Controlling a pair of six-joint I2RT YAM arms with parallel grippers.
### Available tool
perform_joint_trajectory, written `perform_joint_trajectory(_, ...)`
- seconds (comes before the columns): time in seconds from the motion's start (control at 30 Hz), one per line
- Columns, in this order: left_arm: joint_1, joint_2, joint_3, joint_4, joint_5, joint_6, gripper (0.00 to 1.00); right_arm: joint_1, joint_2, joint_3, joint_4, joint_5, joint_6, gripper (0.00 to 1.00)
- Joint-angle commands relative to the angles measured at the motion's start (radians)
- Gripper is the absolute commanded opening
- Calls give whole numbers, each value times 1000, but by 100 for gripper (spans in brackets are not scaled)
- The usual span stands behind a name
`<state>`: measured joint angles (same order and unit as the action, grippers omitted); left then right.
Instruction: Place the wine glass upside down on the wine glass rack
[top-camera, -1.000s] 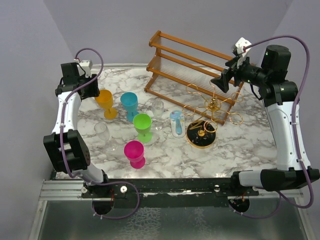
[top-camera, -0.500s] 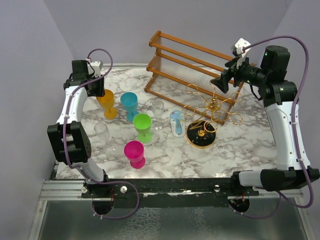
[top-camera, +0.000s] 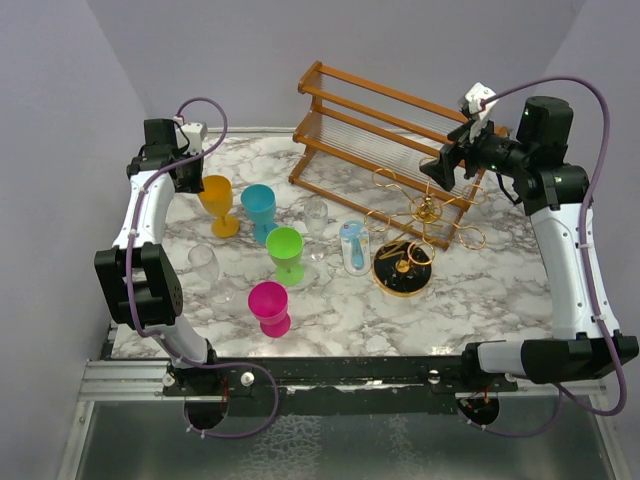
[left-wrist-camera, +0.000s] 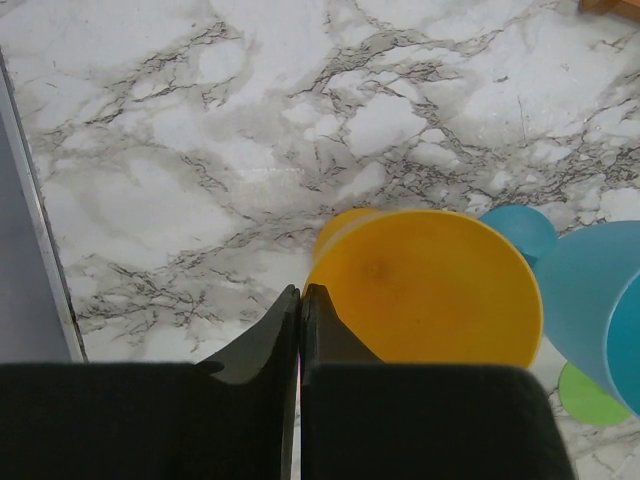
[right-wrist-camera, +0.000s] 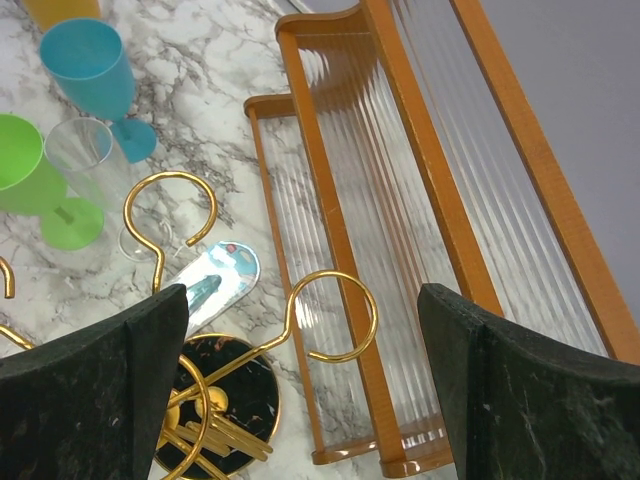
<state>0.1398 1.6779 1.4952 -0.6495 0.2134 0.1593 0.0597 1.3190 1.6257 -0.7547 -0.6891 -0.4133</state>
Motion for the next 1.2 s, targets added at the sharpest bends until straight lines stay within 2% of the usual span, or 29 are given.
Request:
perform_joint_trajectory(0.0,-5,-22,56,-25,-8,28,0,-1,-34,1,23,-16,1,97)
perform_joint_trajectory(0.27,-4,-157,123,-29,-79,-3,0,-1,-40,32,77,116,74,97)
perform_joint_trajectory(0.43,-9,-222,205,3,11,-49,0,-1,-51,36,120,172,130,97)
perform_joint_trajectory(0.67,-28,-241,374,117,315,-290,0,-1,-5,107,174,74,244,95)
perform_joint_trajectory(0.83,-97,-201,429,233,487,-497,0,0,35,148,232,-22,329,92)
perform_joint_trajectory(0.97,-204,-164,470,282,514,-538,0,3,66,162,270,-75,399,92)
perform_joint_trajectory(1.17,-295,-147,461,439,538,-614,0,6,62,108,378,-159,532,92)
